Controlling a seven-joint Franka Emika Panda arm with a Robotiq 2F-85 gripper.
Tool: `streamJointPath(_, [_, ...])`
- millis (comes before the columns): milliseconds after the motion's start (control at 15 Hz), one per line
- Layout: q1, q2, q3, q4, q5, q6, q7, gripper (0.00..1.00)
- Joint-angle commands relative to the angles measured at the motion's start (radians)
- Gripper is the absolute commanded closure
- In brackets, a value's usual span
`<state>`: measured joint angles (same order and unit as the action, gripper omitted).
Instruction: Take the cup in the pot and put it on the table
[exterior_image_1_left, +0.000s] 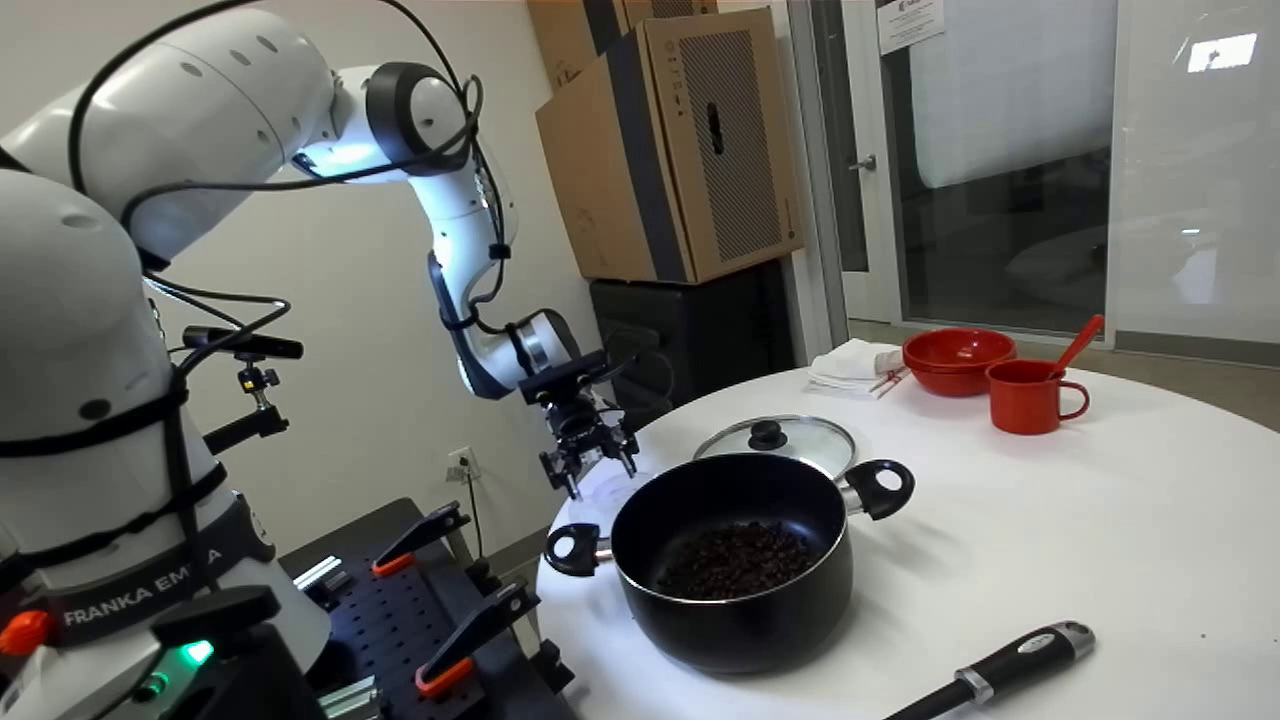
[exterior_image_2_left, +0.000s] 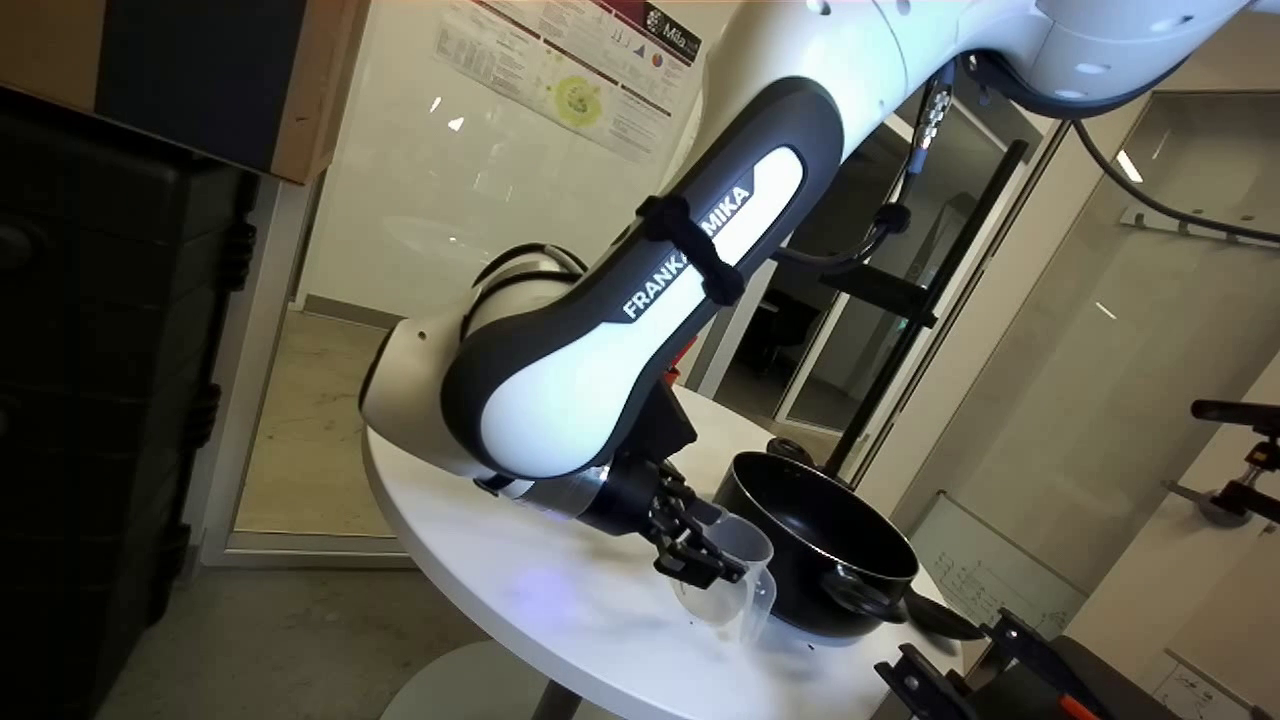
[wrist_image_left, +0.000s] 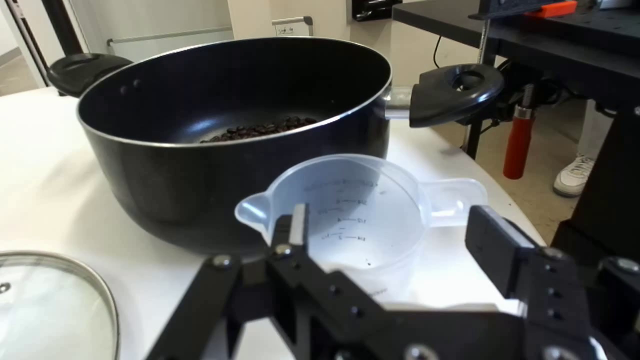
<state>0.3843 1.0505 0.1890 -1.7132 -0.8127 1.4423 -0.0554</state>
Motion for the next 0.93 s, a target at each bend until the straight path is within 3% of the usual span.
streamJointPath(0, [-0.045, -0.116, 0.047, -0.108, 0.02, 0.035, -0.008, 0.0])
streamJointPath(333, [-0.125, -0.337, 0.113, -0.295, 0.141, 0.146, 0.044, 0.0])
streamJointPath(867, [-0.187, -0.755, 0.081, -0.604, 0.366, 0.438, 0.077, 0.0])
